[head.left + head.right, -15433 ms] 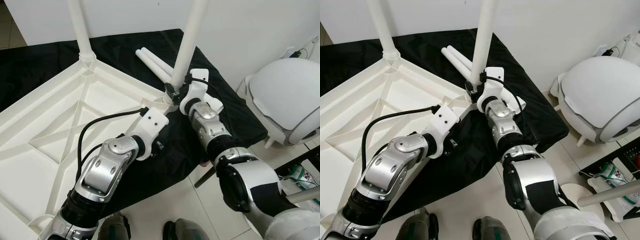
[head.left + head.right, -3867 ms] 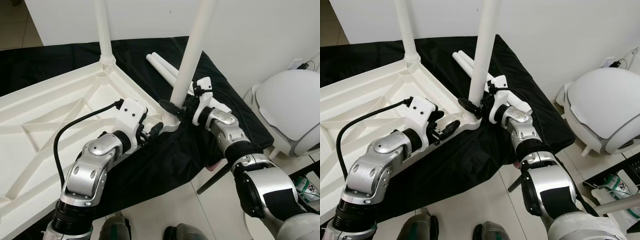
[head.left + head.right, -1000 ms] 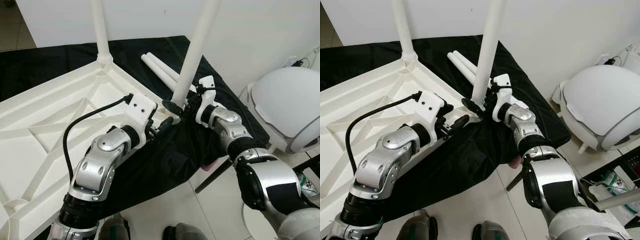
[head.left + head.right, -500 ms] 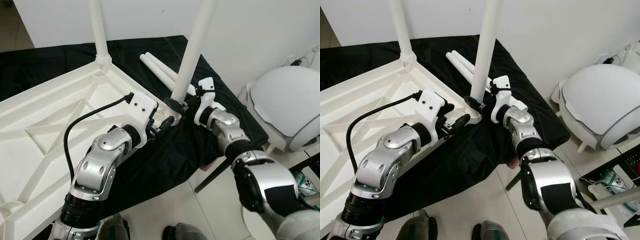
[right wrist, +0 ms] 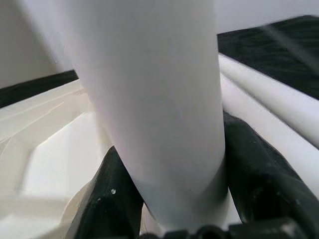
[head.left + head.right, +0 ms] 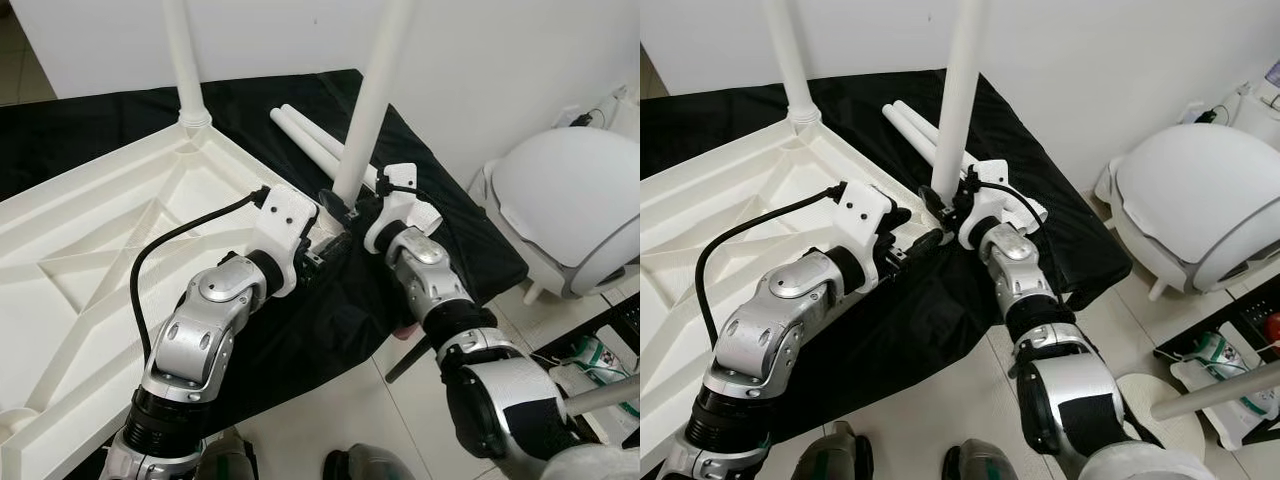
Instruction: Building children table
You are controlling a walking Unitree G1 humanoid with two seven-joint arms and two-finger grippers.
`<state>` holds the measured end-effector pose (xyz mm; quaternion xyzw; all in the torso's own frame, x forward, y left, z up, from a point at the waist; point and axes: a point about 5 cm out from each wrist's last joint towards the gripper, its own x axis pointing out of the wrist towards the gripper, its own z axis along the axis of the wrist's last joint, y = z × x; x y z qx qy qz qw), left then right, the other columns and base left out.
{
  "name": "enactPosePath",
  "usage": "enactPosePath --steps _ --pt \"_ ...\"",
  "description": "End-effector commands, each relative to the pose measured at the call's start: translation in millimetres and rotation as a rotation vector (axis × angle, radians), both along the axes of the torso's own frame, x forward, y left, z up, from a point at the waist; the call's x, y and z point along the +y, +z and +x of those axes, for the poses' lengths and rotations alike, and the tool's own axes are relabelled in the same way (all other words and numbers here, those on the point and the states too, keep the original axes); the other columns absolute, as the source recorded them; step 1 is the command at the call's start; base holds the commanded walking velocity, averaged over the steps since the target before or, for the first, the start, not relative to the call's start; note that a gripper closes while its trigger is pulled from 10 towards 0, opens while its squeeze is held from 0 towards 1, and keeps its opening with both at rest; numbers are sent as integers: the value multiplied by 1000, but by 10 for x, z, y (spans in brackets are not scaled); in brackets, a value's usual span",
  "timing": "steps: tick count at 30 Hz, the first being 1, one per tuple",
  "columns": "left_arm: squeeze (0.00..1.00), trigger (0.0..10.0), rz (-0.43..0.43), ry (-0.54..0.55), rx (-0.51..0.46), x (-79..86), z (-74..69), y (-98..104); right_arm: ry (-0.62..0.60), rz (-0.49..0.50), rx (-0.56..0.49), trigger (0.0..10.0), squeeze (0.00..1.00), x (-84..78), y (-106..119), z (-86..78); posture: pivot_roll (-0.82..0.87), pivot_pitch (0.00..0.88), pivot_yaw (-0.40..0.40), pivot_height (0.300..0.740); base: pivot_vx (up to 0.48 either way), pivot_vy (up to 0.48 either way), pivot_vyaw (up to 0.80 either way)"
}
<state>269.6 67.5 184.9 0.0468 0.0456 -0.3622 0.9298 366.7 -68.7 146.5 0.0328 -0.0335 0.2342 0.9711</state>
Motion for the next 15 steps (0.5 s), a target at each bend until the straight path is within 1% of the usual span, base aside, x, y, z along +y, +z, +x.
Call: enactPosePath --steps 1,2,3,4,5,6,7,9,10,15 --pt "0 10000 8 40 9 -12 11 -24 -69 52 51 0 0 30 -29 -6 -15 26 -49 740 0 0 0" --pt "0 10000 6 37 9 -16 10 -25 -119 58 65 0 0 94 -28 -24 -17 24 -49 740 0 0 0" --pt "0 10000 6 37 9 -16 10 -25 -119 58 65 0 0 94 -28 -24 -17 24 -49 740 0 0 0" --pt "0 10000 5 36 10 -19 10 -26 -153 62 76 0 0 134 -26 -44 -17 24 -49 740 0 0 0" --pt "0 10000 4 34 10 -32 9 -30 -155 79 79 0 0 228 -12 -82 -17 18 -53 740 0 0 0" --pt "0 10000 4 34 10 -32 9 -30 -155 79 79 0 0 228 -12 -82 -17 18 -53 740 0 0 0" --pt "0 10000 3 32 10 -40 8 -32 -155 88 81 0 0 289 3 -116 -17 18 -53 740 0 0 0" --pt "0 10000 3 32 10 -40 8 -32 -155 88 81 0 0 289 3 -116 -17 18 -53 740 0 0 0" --pt "0 10000 0 31 11 -47 8 -33 -154 86 82 0 0 322 14 -134 -19 16 -58 740 0 0 0" --pt "0 10000 0 30 11 -50 7 -36 -123 69 87 0 0 377 11 -173 -13 12 -65 740 0 0 0"
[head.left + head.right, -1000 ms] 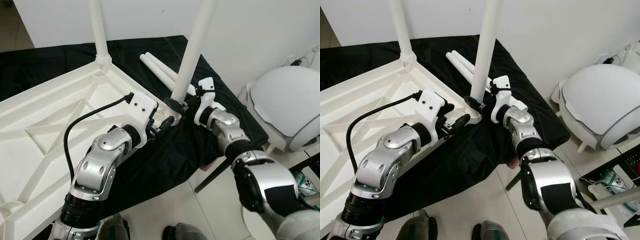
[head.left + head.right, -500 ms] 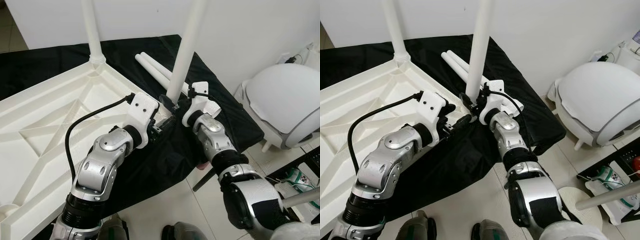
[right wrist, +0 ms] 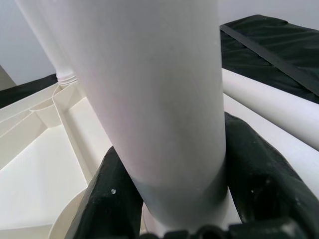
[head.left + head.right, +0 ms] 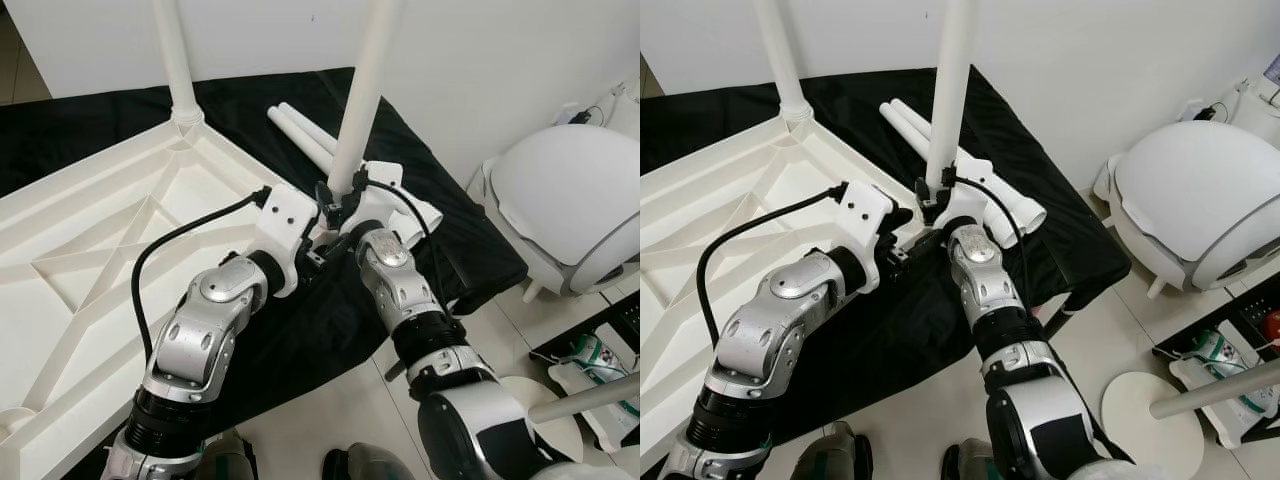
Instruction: Building children table
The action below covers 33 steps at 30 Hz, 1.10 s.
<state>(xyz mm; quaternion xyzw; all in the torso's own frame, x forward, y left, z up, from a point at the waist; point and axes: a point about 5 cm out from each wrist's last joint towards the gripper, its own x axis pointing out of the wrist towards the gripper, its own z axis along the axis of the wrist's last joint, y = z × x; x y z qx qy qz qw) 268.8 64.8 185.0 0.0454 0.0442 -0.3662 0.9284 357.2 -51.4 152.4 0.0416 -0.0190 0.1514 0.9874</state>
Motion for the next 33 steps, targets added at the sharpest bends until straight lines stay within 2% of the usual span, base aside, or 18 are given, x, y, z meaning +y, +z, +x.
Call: enactPosePath --steps 1,4,5,8,9,11,13,15,18,21,22,23,25,26,27,28,30,33 --pt "0 10000 4 41 11 -20 15 -38 55 55 38 0 0 227 -38 -99 -12 11 -65 740 0 0 0" --pt "0 10000 4 44 10 -16 14 -38 63 55 32 0 0 247 -22 -122 -12 11 -65 740 0 0 0" --pt "0 10000 4 45 10 -15 13 -41 59 53 30 3882 0 226 -21 -118 -10 4 -67 740 0 0 0" --pt "0 10000 4 47 11 -15 12 -44 47 47 34 3882 0 204 -17 -121 -10 4 -67 740 0 0 0" --pt "0 10000 5 47 11 -14 9 -50 49 43 28 10000 1000 145 -33 -116 -10 0 -65 740 0 0 0" --pt "0 10000 5 47 11 -14 9 -50 49 43 28 10000 1000 145 -33 -116 -10 0 -65 740 0 0 0" --pt "0 10000 6 45 12 -17 7 -53 65 43 18 10000 1000 45 -46 -108 -10 0 -66 740 0 0 0" --pt "0 10000 6 45 12 -17 7 -53 65 43 18 10000 1000 45 -46 -108 -10 0 -66 740 0 0 0" --pt "0 10000 8 44 11 -19 7 -54 87 41 2 10000 1000 -38 -30 -96 -11 0 -62 740 0 0 0" --pt "0 10000 11 41 10 -16 11 -52 154 8 -28 10000 1000 -190 -10 -44 -11 0 -59 740 0 0 0" --pt "0 10000 11 41 10 -16 11 -52 154 8 -28 10000 1000 -190 -10 -44 -11 0 -59 740 0 0 0" --pt "0 10000 12 40 9 -12 15 -48 196 -22 -39 10000 1000 -279 1 -2 -10 0 -57 740 0 0 0" --pt "0 10000 12 40 9 -12 15 -48 196 -22 -39 10000 1000 -279 1 -2 -10 0 -57 740 0 0 0" --pt "0 10000 14 39 7 -10 19 -46 249 -47 -45 10000 1000 -341 9 32 -8 0 -56 740 0 0 0" --pt "0 10000 14 39 7 -10 19 -46 249 -47 -45 10000 1000 -341 9 32 -8 0 -56 740 0 0 0" --pt "0 10000 15 38 6 -7 23 -42 300 -81 -40 10000 0 -385 -6 64 -4 0 -54 740 0 0 0" --pt "0 10000 15 38 6 -7 23 -42 300 -81 -40 10000 0 -385 -6 64 -4 0 -54 740 0 0 0" --pt "0 10000 16 43 3 1 29 -30 356 -141 -26 10000 0 -439 -34 117 8 0 -59 740 0 0 0"
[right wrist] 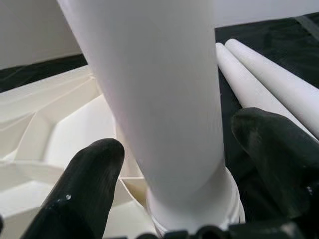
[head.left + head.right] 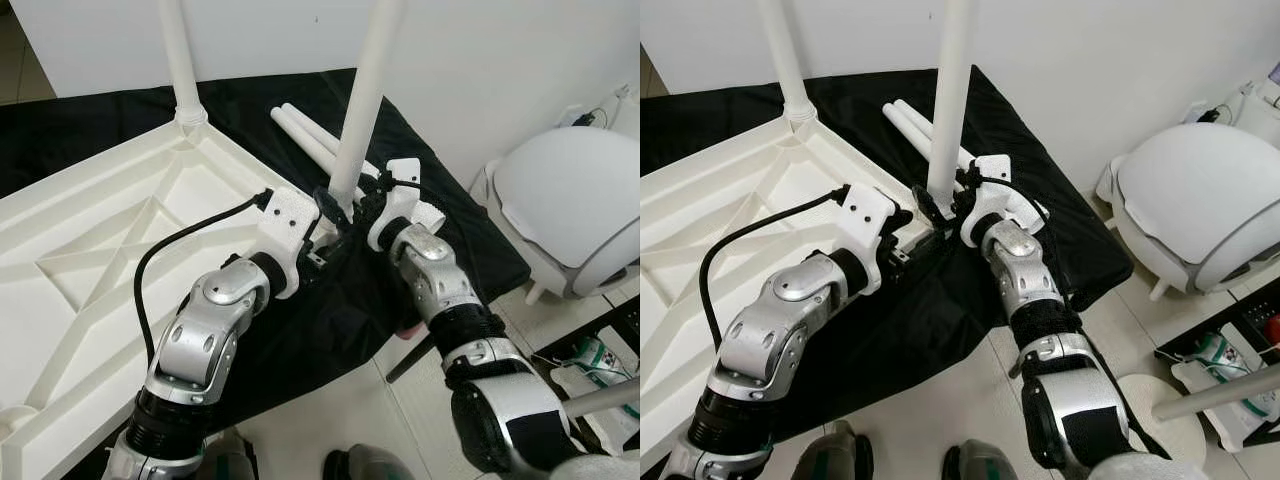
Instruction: Building children table
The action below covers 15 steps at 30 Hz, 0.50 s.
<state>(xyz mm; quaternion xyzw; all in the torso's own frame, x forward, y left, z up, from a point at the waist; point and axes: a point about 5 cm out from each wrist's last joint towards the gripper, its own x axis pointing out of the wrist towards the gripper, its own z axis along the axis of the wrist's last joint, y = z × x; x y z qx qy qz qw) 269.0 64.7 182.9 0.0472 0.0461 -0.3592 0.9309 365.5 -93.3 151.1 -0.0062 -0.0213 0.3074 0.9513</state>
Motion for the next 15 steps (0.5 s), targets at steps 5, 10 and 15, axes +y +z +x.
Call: enactPosePath --steps 5,10,15 --pt "0 10000 7 42 0 23 26 7 88 -75 12 10000 0 -19 -23 77 22 7 -60 740 0 0 0" --pt "0 10000 6 47 -1 32 20 11 97 -84 15 10000 0 -3 -15 98 33 11 -59 740 0 0 0" --pt "0 10000 11 51 1 45 1 15 82 -121 16 6627 0 24 12 154 46 15 -54 740 0 0 0"
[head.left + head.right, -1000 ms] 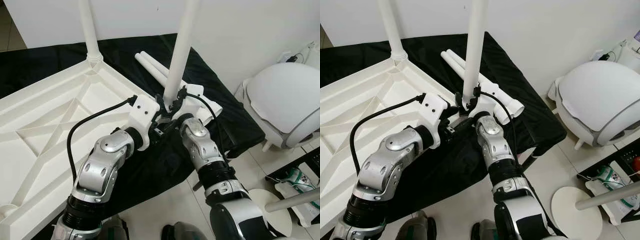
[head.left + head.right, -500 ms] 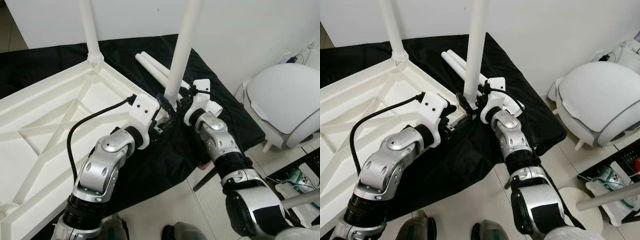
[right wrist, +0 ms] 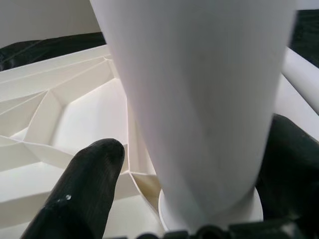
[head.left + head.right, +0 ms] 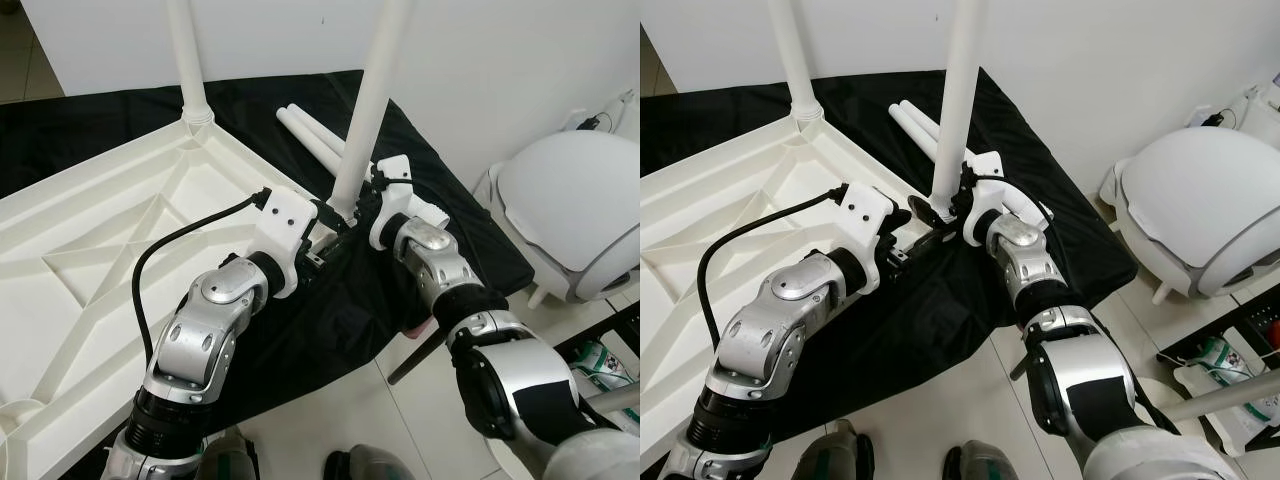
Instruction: Building children table
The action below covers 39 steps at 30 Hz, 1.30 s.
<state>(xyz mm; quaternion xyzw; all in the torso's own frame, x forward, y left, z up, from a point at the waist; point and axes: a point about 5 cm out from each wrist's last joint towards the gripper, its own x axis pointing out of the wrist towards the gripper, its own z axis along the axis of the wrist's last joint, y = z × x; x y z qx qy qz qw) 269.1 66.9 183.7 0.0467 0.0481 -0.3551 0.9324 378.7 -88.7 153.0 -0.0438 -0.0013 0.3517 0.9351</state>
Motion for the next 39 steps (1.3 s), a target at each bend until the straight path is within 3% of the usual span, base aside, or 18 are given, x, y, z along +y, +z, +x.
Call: enactPosePath --steps 1,2,10,22,28,31,39 --pt "0 10000 11 42 -2 25 -2 9 -14 -46 -1 6627 0 -28 -5 31 46 15 -54 740 0 0 0" --pt "0 10000 13 42 -2 30 -4 10 -17 -60 1 0 0 -41 -11 36 47 15 -54 740 0 0 0" --pt "0 10000 13 46 -1 34 -11 9 2 -80 12 0 0 -102 -72 23 42 20 -55 740 0 0 0" --pt "0 10000 5 41 9 16 -22 -3 -35 -16 14 0 0 -121 -143 -17 27 31 -59 740 0 0 0" --pt "0 10000 3 35 12 -1 -30 -9 -171 53 24 0 0 -49 -151 -5 20 32 -59 740 0 0 0" --pt "0 10000 1 36 13 2 -30 -7 -289 132 44 0 0 16 -154 2 22 30 -61 740 0 0 0" --pt "0 10000 2 32 16 -7 -39 -17 -426 174 20 0 0 198 -120 -23 22 25 -64 740 0 0 0"
